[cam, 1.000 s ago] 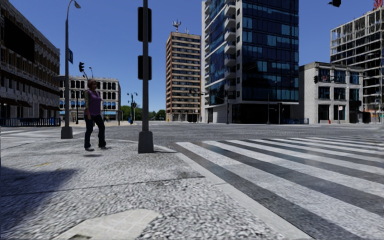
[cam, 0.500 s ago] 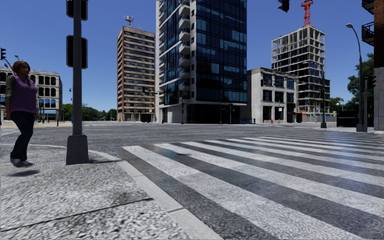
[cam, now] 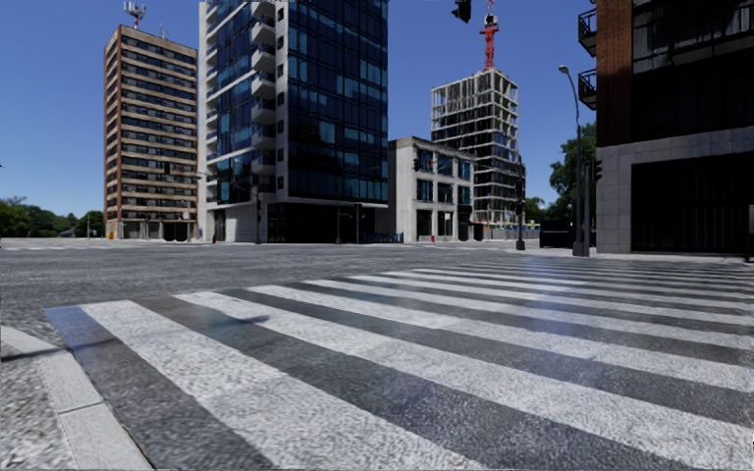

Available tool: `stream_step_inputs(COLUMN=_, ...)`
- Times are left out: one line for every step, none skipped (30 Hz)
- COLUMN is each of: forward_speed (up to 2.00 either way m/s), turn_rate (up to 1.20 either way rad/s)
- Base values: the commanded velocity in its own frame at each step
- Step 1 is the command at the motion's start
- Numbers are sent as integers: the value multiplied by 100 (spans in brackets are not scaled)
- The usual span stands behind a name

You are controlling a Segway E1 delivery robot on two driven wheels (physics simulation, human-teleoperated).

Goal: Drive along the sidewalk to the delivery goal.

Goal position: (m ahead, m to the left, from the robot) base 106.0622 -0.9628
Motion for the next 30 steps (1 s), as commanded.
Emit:
stream_step_inputs(forward_speed=140, turn_rate=-60)
stream_step_inputs(forward_speed=140, turn_rate=-60)
stream_step_inputs(forward_speed=140, turn_rate=-60)
stream_step_inputs(forward_speed=140, turn_rate=-60)
stream_step_inputs(forward_speed=140, turn_rate=-60)
stream_step_inputs(forward_speed=140, turn_rate=-60)
stream_step_inputs(forward_speed=140, turn_rate=-60)
stream_step_inputs(forward_speed=140, turn_rate=-60)
stream_step_inputs(forward_speed=140, turn_rate=-60)
stream_step_inputs(forward_speed=140, turn_rate=-60)
stream_step_inputs(forward_speed=140, turn_rate=-60)
stream_step_inputs(forward_speed=140, turn_rate=-60)
stream_step_inputs(forward_speed=140, turn_rate=-60)
stream_step_inputs(forward_speed=140, turn_rate=-60)
stream_step_inputs(forward_speed=140, turn_rate=-60)
stream_step_inputs(forward_speed=140, turn_rate=-60)
stream_step_inputs(forward_speed=140, turn_rate=-60)
stream_step_inputs(forward_speed=140, turn_rate=-60)
stream_step_inputs(forward_speed=140, turn_rate=-60)
stream_step_inputs(forward_speed=140, turn_rate=-60)
stream_step_inputs(forward_speed=140, turn_rate=-60)
stream_step_inputs(forward_speed=140, turn_rate=-60)
stream_step_inputs(forward_speed=140, turn_rate=-60)
stream_step_inputs(forward_speed=140, turn_rate=-60)
stream_step_inputs(forward_speed=140, turn_rate=-60)
stream_step_inputs(forward_speed=140, turn_rate=-60)
stream_step_inputs(forward_speed=140, turn_rate=-60)
stream_step_inputs(forward_speed=140, turn_rate=-60)
stream_step_inputs(forward_speed=140, turn_rate=-60)
stream_step_inputs(forward_speed=140, turn_rate=-60)
